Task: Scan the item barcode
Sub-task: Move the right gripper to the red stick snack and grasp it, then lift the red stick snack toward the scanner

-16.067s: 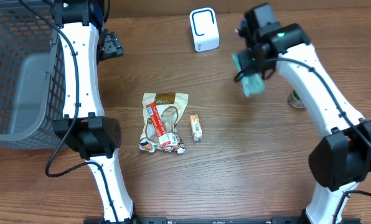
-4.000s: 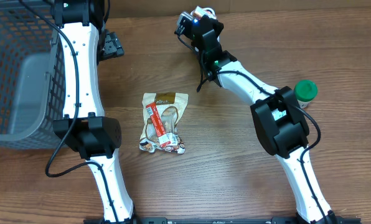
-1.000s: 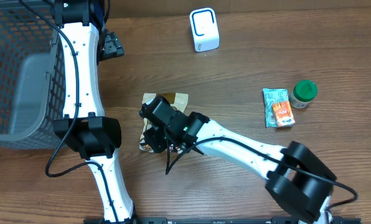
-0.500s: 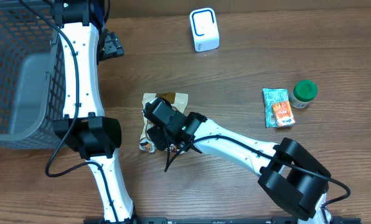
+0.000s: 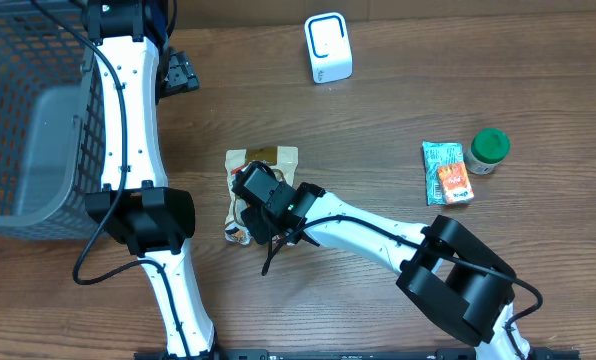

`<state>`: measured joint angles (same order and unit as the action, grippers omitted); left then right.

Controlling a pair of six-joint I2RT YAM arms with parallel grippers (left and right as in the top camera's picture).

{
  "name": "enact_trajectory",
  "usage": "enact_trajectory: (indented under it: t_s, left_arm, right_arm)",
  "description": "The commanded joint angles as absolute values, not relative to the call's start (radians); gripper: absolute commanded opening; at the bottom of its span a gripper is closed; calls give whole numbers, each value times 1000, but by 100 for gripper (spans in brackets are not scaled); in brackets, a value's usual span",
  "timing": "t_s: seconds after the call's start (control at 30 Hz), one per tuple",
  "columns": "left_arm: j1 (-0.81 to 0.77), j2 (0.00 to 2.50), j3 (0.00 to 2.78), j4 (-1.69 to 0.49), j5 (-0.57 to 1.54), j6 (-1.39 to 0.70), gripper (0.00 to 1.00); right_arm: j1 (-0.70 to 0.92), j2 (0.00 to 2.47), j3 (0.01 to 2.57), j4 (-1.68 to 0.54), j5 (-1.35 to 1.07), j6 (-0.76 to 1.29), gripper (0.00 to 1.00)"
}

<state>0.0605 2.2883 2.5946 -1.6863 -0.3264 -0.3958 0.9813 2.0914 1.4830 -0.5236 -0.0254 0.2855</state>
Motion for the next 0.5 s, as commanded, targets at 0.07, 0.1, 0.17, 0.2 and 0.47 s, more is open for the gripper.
enact_trajectory:
  t_s: [0.07, 0.1, 0.17, 0.2, 0.47]
  left_arm:
    - [57, 2269, 2601, -1686, -339, -396, 100]
    - [57, 2269, 2601, -1687, -339, -396, 100]
    - [57, 2269, 2601, -1687, -339, -396, 100]
    - [57, 2269, 2601, -1687, -339, -396, 100]
    - [57, 2269, 2601, -1687, -339, -396, 100]
  right_arm:
    - [959, 2076, 1479, -525, -19, 292, 16]
    - [954, 2065, 1479, -525, -19, 292, 13]
    - [947, 2045, 1479, -525, -19, 292, 4]
    - [945, 2040, 1479, -526, -19, 292, 4]
    - [910, 1938, 1483, -538, 46, 284, 4]
